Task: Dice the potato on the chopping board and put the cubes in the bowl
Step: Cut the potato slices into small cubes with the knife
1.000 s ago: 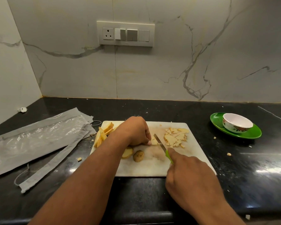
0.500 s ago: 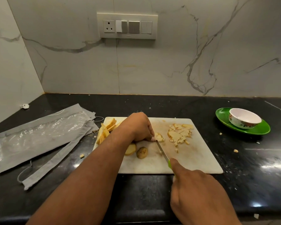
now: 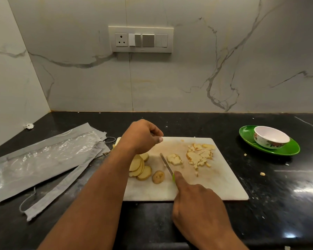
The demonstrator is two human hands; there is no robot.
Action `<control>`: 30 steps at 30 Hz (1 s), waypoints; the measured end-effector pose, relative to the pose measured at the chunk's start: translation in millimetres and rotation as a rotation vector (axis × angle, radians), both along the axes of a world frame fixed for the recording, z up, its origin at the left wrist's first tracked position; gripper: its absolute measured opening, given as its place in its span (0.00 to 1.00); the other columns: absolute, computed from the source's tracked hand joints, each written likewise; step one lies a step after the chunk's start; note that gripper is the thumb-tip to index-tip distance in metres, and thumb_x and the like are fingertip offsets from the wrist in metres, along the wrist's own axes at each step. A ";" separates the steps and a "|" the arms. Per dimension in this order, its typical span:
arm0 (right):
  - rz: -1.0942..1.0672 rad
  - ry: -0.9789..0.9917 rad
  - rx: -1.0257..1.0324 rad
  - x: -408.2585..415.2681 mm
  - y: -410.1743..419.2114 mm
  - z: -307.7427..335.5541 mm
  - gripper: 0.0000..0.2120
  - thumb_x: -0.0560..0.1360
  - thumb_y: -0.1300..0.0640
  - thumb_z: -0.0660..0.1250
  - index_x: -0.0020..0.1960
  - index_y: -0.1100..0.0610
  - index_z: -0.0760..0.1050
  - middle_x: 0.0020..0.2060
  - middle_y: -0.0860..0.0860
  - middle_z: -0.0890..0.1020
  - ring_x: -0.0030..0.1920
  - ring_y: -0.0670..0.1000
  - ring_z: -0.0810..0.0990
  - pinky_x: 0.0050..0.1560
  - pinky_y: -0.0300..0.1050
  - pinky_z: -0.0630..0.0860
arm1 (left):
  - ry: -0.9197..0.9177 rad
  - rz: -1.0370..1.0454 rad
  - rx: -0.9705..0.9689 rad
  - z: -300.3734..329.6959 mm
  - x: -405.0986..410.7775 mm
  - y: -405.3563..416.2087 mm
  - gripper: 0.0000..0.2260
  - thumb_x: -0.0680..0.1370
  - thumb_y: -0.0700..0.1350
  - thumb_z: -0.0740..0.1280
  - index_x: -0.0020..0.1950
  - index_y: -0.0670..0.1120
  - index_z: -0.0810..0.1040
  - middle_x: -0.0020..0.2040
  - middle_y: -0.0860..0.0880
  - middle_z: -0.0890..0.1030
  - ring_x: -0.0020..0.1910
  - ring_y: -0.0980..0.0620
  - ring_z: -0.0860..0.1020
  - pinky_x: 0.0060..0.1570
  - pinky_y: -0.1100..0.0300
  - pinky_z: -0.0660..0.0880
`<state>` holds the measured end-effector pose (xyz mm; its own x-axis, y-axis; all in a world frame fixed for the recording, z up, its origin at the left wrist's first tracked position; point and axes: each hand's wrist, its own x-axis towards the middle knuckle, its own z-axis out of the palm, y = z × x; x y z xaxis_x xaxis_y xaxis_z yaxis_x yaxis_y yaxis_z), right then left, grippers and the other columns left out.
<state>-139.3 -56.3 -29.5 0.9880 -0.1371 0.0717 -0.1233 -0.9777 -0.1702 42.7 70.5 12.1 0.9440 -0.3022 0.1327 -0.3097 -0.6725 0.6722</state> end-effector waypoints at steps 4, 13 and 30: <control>-0.127 0.044 0.028 -1.4 -24.9 1.3 0.31 0.80 0.51 0.50 0.81 0.42 0.44 0.45 0.51 0.73 0.44 0.53 0.75 0.46 0.49 0.71 | 0.022 0.065 -0.057 5.0 8.0 19.5 0.04 0.77 0.48 0.76 0.52 0.55 0.86 0.46 0.55 0.84 0.48 0.56 0.81 0.54 0.53 0.82; -0.075 -0.036 -0.009 -1.8 -24.9 -1.8 0.30 0.82 0.47 0.50 0.81 0.41 0.44 0.46 0.47 0.78 0.43 0.49 0.74 0.43 0.46 0.66 | 0.100 0.073 0.163 13.3 9.6 36.6 0.08 0.74 0.49 0.79 0.52 0.53 0.86 0.47 0.53 0.84 0.49 0.54 0.82 0.53 0.55 0.81; -0.141 -0.015 0.077 1.8 -37.5 0.7 0.26 0.82 0.46 0.49 0.79 0.34 0.50 0.50 0.47 0.80 0.43 0.50 0.73 0.47 0.45 0.70 | 0.317 -0.041 0.505 23.3 0.2 48.1 0.24 0.67 0.50 0.83 0.58 0.56 0.77 0.53 0.53 0.80 0.55 0.49 0.78 0.50 0.57 0.77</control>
<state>-137.4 -93.8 -28.8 0.9576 -0.2796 0.0700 -0.2550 -0.9349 -0.2469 42.9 118.5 35.5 0.9002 -0.2921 -0.3229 -0.1793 -0.9244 0.3365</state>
